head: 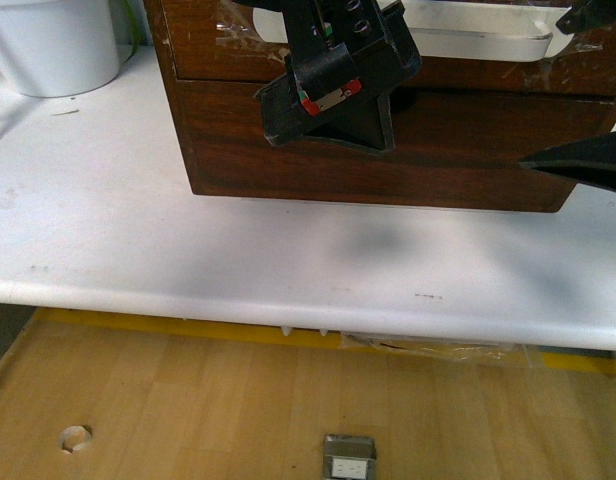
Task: Open drawer
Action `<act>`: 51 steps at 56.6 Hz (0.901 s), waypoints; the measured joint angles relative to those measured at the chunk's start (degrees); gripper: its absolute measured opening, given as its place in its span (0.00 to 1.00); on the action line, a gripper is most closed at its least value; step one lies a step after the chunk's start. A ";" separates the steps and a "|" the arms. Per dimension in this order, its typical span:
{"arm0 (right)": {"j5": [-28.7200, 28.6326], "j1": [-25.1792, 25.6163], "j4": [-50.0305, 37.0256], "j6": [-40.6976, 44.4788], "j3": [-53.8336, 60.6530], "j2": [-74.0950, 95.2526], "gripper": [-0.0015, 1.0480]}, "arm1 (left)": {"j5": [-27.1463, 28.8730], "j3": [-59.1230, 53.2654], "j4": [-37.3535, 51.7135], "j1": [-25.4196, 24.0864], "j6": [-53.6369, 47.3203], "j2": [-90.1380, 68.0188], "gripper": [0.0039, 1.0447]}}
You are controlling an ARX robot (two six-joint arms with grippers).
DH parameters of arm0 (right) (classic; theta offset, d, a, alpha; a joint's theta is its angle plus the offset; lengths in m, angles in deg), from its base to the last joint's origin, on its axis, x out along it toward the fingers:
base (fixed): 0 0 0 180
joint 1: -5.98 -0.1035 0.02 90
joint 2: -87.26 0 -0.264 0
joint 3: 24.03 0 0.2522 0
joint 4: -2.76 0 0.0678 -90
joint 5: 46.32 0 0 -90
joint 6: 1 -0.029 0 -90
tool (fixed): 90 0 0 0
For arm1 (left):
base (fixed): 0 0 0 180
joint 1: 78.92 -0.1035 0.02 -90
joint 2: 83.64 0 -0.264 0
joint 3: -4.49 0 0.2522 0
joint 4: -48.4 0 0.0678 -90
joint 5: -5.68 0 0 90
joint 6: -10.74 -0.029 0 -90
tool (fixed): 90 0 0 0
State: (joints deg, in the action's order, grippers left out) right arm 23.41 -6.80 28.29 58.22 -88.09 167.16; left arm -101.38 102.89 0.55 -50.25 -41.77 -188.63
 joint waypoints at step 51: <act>2.10 -3.67 1.79 -1.55 -7.32 8.46 0.91 | -1.09 0.66 -1.86 -0.87 -0.42 0.00 0.94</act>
State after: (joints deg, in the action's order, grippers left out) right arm 25.51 -10.47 30.08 56.67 -95.42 175.62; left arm -102.47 103.55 -1.31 -51.13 -42.18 -188.63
